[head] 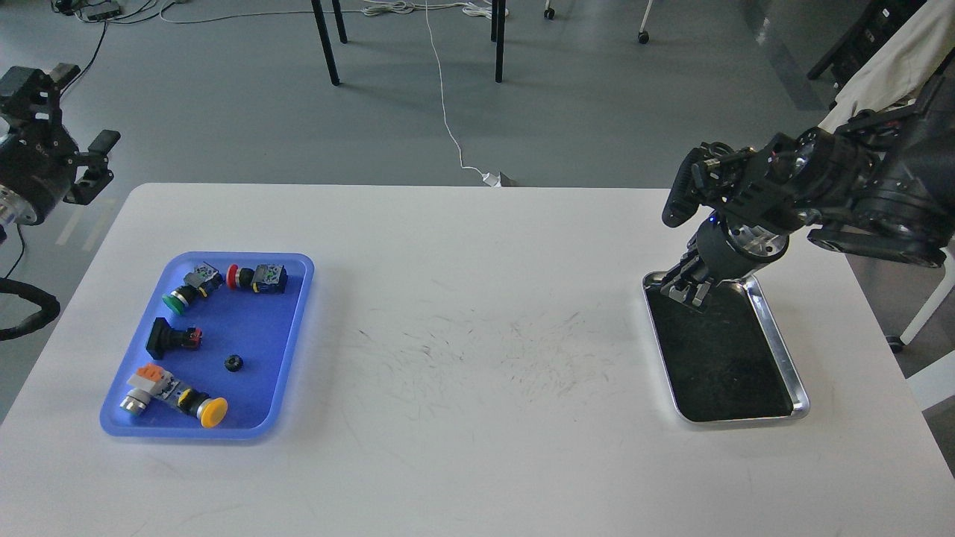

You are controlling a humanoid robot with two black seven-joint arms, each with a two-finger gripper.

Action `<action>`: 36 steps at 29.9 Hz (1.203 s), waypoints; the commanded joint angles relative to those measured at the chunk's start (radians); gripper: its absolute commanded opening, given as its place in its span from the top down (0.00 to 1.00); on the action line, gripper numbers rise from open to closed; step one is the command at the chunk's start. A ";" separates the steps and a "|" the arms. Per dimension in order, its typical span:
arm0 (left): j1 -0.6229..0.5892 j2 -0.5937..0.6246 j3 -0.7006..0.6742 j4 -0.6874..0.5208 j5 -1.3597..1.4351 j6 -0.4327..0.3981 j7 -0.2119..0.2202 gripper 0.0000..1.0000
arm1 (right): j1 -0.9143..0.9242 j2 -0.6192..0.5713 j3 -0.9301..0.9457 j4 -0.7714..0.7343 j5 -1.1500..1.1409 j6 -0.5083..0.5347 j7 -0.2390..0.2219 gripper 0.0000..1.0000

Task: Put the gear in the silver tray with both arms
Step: 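Carry the gear with the right gripper over the silver tray, then lower the gear into the silver tray and open the right gripper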

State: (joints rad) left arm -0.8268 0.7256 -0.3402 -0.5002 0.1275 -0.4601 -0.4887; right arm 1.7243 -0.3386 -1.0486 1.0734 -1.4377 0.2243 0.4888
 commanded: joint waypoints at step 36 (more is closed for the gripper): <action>0.006 0.021 -0.002 0.000 -0.002 -0.029 0.000 0.02 | -0.292 0.013 0.073 -0.296 -0.004 -0.046 0.000 0.96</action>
State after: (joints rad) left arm -0.8208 0.7471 -0.3420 -0.5001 0.1268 -0.4888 -0.4887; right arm 1.4328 -0.3441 -0.9775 0.7760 -1.4420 0.1779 0.4887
